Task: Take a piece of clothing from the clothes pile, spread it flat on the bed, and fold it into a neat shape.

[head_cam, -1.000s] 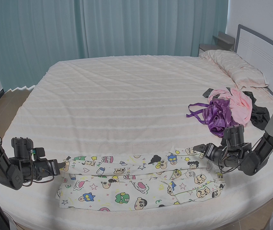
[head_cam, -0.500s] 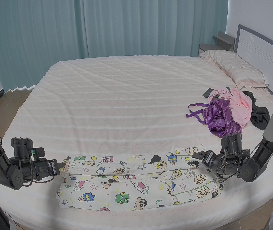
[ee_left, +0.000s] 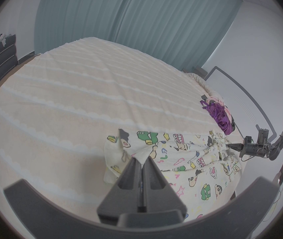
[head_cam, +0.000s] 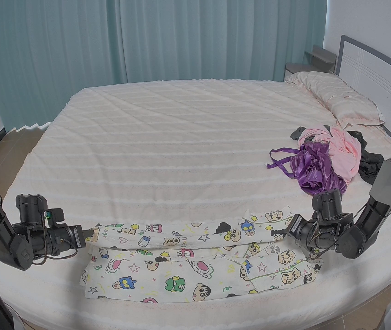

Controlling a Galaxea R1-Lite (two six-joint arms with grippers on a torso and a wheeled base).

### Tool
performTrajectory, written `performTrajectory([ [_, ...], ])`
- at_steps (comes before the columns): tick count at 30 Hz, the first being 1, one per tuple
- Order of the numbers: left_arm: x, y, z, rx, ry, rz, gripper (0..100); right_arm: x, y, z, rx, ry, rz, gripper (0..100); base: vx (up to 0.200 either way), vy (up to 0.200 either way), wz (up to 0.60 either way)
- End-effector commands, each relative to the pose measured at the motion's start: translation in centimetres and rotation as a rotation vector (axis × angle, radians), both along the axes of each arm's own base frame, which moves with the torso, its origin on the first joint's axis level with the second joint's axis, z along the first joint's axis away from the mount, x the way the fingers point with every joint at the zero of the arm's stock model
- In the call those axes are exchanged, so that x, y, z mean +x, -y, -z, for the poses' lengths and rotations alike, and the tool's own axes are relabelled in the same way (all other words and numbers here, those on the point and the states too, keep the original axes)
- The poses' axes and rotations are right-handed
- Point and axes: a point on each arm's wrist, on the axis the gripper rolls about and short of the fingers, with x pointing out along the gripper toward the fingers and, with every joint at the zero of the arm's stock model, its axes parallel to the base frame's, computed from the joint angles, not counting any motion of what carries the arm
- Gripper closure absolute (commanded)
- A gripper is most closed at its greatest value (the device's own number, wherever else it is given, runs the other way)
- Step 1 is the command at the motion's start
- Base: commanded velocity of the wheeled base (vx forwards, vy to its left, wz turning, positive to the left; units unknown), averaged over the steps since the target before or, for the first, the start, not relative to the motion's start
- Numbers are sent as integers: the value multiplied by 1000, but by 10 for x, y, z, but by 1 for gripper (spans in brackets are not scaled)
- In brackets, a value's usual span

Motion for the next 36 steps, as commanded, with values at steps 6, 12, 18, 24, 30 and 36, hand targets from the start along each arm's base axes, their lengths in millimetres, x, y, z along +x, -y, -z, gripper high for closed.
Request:
performTrajectory([
  [6,32,-3,-19,-3,112,-23,100,17,6,-33,30,113,32,100,0,0,0],
  [12,59,-4,-30,-56,166,-81,100,31,6,-45,42,150,42,100,0,0,0],
  [18,81,-2,-24,-72,173,-174,100,37,4,-50,49,175,41,100,0,0,0],
  [24,76,-1,-14,-68,133,-183,100,33,4,-47,45,160,39,100,0,0,0],
  [30,60,-2,-4,-55,75,-181,100,22,6,-45,40,141,36,100,0,0,0],
  [36,44,-3,5,-34,54,-172,100,14,7,-38,27,106,30,100,0,0,0],
])
